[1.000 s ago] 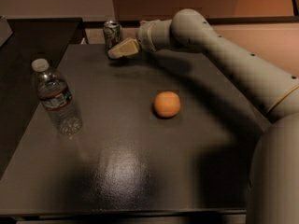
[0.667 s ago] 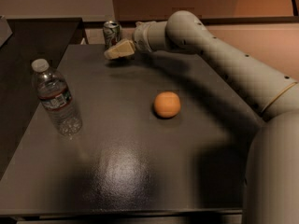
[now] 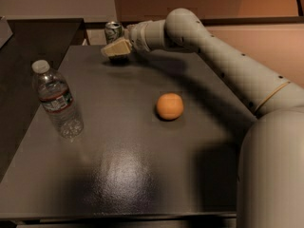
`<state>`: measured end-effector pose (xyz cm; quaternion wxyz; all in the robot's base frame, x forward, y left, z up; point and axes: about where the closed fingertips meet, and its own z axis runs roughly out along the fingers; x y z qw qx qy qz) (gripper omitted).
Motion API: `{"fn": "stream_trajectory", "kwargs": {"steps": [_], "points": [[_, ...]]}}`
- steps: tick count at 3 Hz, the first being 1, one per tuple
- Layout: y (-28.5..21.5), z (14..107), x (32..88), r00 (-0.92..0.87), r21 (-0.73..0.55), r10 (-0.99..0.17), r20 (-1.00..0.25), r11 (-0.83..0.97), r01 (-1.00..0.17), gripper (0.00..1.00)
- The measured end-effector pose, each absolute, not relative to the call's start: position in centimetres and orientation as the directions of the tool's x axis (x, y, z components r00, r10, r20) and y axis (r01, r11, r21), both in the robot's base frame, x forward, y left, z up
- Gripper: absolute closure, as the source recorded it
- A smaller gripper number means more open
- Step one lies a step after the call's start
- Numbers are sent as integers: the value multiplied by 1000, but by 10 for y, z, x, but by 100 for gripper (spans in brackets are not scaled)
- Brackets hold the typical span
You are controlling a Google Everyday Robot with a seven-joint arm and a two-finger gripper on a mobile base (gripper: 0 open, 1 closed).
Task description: Pick 7up can
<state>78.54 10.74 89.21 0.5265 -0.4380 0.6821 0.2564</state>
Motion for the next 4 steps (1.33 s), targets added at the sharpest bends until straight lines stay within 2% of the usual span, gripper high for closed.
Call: {"fn": "stream_trajectory", "kwargs": {"steps": [3,4], "points": [[104,904,784,-63,-111,-323,-944,492,-863,88],[93,922,772,-37,-138,-324,-945,500,-855,100]]}}
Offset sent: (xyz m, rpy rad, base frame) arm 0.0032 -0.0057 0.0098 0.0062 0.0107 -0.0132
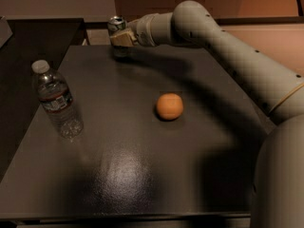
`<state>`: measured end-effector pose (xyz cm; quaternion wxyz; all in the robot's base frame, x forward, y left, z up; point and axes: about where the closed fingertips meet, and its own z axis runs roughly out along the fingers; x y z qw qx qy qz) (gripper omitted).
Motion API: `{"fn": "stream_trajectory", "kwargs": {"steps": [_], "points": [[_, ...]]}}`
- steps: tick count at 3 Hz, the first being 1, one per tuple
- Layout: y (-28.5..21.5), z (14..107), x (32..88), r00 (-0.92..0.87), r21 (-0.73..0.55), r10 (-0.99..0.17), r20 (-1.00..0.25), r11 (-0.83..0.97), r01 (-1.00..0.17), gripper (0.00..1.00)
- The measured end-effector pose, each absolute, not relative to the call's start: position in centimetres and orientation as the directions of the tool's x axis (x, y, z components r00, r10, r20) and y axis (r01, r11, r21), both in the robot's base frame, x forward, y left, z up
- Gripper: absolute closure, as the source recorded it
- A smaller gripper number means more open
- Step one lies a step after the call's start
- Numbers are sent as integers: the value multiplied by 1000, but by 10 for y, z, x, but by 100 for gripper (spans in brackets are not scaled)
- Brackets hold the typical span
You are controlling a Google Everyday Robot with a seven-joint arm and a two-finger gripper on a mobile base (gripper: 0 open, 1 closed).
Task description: Pick 7up can
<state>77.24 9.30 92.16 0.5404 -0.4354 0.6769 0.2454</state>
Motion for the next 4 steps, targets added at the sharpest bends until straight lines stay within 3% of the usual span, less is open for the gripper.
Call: {"fn": "stream_trajectory", "kwargs": {"steps": [4], "points": [[55,1042,697,83,-219,-279,-957,504,-835,100]]}}
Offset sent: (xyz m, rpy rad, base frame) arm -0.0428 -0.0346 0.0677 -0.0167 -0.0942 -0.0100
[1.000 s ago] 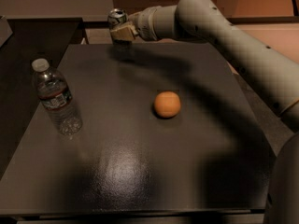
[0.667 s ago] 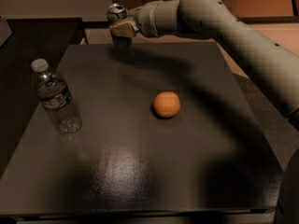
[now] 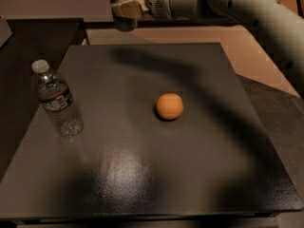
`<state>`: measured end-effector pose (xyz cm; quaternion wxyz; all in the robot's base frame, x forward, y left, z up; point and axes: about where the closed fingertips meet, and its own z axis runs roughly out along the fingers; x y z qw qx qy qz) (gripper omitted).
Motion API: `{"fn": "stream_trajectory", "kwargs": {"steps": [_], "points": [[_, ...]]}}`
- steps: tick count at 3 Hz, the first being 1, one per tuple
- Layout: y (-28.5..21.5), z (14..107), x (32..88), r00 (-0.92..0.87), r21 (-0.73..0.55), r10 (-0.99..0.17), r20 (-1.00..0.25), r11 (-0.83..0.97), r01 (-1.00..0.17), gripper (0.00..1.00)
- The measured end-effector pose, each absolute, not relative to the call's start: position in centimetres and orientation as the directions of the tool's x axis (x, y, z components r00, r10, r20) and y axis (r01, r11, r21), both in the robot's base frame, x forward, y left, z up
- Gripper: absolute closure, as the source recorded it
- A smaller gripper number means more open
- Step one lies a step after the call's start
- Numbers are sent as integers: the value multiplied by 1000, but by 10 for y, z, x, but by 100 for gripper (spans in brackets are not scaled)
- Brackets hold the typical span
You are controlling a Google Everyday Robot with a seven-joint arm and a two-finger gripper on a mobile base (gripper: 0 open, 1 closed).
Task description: Pick 7up can
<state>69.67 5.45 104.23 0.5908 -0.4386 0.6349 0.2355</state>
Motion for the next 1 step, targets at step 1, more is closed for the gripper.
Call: {"fn": "stream_trajectory", "kwargs": {"steps": [1], "points": [[55,1042,697,83,-219,-279,-957,504,-835,100]]}}
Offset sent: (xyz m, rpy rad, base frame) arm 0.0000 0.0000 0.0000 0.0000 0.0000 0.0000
